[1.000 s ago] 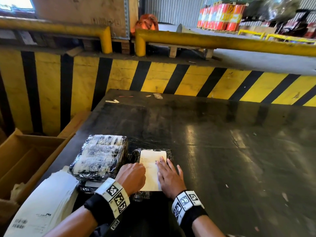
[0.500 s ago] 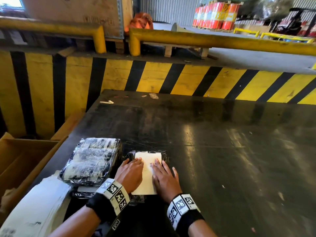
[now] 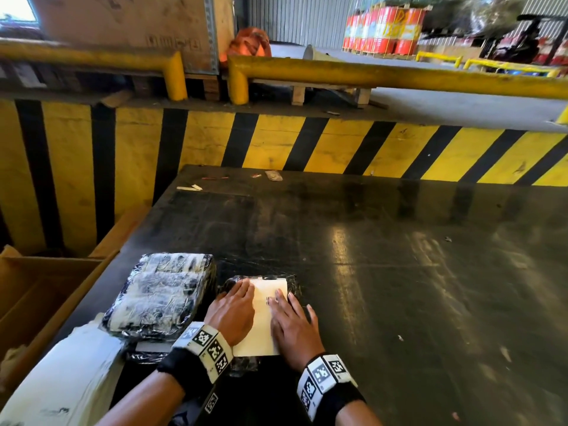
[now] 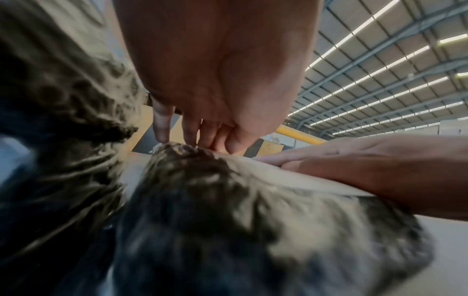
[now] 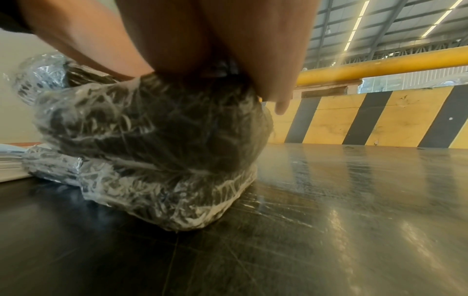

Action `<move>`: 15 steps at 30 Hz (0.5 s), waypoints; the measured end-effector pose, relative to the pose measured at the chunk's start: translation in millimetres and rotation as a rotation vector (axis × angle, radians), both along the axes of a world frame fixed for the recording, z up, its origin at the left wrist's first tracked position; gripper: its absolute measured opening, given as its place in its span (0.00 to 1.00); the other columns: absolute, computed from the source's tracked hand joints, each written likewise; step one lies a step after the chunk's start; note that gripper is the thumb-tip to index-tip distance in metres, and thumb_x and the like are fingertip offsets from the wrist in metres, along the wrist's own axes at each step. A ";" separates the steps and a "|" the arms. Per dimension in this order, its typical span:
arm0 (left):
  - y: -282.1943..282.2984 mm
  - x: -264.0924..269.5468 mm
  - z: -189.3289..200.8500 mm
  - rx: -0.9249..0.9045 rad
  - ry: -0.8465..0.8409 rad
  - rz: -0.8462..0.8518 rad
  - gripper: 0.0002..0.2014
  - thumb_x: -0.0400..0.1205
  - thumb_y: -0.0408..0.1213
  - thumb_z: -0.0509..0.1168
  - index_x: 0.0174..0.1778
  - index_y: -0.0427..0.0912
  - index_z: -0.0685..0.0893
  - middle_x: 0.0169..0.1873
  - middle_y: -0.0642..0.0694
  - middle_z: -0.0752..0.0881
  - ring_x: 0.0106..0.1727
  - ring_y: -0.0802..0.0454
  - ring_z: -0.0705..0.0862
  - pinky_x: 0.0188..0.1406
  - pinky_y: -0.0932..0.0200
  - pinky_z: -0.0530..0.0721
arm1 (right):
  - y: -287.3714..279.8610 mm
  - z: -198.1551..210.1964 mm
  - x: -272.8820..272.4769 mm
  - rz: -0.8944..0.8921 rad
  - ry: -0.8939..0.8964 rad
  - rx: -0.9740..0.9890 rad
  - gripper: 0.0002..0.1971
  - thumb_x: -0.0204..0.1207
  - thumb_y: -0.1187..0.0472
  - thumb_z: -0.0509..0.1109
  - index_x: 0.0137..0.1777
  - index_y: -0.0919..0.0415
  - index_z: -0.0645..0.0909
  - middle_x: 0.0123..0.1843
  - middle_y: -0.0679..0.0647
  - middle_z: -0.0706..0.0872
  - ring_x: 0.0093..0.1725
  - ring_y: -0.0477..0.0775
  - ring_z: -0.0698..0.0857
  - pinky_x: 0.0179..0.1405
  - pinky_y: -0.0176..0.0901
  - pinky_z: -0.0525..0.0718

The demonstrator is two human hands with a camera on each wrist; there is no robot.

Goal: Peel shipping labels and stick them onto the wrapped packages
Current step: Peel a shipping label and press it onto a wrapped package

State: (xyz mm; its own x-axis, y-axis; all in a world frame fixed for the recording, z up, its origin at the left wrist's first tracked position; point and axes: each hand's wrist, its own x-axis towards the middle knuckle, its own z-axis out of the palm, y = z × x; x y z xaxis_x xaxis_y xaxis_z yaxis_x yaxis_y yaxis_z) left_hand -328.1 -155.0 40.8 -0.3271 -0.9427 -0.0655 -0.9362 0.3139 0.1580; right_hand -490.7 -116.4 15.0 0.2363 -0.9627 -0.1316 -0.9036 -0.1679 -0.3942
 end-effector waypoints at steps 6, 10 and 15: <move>27.7 10.1 -32.5 -0.115 0.302 -0.001 0.51 0.75 0.69 0.23 0.80 0.28 0.51 0.80 0.39 0.45 0.81 0.50 0.41 0.78 0.63 0.36 | 2.9 -0.3 1.7 -0.027 -0.044 -0.040 0.25 0.86 0.53 0.44 0.83 0.45 0.50 0.85 0.40 0.44 0.84 0.42 0.41 0.81 0.55 0.41; 42.2 9.3 -57.1 0.079 0.707 0.172 0.43 0.74 0.71 0.41 0.81 0.50 0.40 0.82 0.48 0.40 0.82 0.57 0.36 0.83 0.53 0.41 | 11.0 -7.1 1.2 -0.108 -0.238 -0.130 0.31 0.80 0.43 0.47 0.83 0.49 0.51 0.84 0.42 0.44 0.84 0.45 0.45 0.83 0.47 0.44; 64.7 4.4 -58.4 0.111 0.954 0.405 0.38 0.79 0.63 0.56 0.82 0.58 0.46 0.82 0.51 0.55 0.82 0.52 0.55 0.81 0.48 0.56 | 25.5 -20.1 -6.5 -0.342 -0.557 -0.057 0.38 0.77 0.42 0.66 0.83 0.46 0.52 0.85 0.45 0.50 0.83 0.46 0.52 0.83 0.47 0.52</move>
State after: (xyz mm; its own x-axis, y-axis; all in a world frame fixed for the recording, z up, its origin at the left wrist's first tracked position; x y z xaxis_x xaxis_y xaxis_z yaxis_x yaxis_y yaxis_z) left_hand -323.8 -90.3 -17.6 0.0509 -0.9980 -0.0388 -0.4397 -0.0572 0.8963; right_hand -497.2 -90.9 -5.1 -0.0662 -0.9975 -0.0248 -0.5727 0.0583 -0.8177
